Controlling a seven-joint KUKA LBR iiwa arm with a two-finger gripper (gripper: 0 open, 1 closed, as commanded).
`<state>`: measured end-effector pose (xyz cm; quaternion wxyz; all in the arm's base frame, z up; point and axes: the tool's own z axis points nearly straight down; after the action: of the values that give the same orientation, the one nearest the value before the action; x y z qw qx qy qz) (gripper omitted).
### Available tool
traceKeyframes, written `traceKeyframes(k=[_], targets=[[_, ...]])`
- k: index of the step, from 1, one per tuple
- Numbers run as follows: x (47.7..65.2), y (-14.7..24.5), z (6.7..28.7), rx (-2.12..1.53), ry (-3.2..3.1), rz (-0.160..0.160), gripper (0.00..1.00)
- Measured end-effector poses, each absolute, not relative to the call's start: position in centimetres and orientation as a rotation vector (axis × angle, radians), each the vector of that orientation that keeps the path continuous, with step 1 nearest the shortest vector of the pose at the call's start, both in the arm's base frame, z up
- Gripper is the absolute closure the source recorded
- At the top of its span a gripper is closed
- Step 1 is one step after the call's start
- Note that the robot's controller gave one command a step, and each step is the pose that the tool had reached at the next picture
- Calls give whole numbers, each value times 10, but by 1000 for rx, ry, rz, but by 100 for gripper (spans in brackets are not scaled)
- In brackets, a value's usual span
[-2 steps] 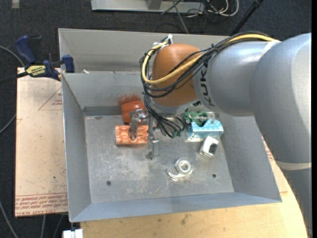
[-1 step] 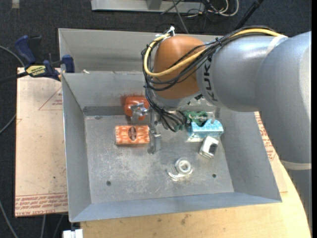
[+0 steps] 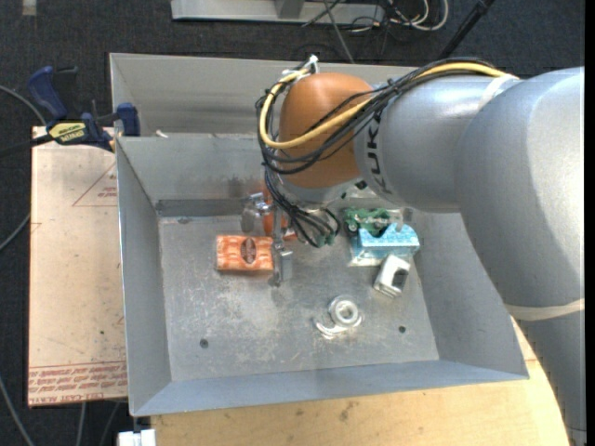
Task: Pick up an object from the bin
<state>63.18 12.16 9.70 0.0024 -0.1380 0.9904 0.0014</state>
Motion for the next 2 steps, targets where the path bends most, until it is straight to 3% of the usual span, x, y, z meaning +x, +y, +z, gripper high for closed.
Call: traceKeyframes(k=[1,2], targets=[[612,118,81,-596,3083,2,0],[619,84,71,-322,3121,2,100]])
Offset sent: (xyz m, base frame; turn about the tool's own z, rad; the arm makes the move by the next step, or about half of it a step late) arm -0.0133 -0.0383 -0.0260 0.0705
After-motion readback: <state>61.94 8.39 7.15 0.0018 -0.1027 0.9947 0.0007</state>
